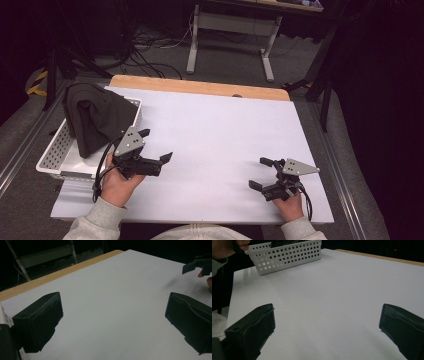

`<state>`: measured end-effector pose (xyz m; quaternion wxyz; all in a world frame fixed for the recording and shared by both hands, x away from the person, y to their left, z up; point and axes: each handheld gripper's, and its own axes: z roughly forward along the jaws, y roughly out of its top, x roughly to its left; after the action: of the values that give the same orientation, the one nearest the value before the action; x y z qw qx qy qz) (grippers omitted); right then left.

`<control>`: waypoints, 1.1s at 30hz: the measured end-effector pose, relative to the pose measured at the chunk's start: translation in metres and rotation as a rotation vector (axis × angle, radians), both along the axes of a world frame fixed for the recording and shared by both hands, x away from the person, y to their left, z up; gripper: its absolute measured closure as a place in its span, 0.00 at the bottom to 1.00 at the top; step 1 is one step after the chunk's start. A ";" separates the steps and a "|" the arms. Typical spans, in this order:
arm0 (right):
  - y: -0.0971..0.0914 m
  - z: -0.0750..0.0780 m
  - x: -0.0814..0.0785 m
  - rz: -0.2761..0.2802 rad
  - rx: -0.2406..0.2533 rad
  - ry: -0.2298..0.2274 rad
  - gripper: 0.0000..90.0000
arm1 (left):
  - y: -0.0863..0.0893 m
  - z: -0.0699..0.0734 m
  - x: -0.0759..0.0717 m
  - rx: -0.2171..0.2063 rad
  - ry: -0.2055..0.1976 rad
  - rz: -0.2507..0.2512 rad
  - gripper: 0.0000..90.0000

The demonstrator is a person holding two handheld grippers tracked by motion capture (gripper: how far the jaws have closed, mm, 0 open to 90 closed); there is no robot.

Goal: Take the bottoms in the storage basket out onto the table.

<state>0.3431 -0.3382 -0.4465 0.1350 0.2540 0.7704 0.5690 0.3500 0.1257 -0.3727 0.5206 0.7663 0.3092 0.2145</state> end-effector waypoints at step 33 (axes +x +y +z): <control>0.001 0.000 0.000 0.012 -0.003 0.002 0.01 | 0.059 0.017 0.003 0.008 -0.006 0.133 0.03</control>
<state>0.3428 -0.3374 -0.4468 0.1315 0.2498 0.7728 0.5684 0.3531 0.1851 -0.3559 0.5031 0.7457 0.3569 0.2521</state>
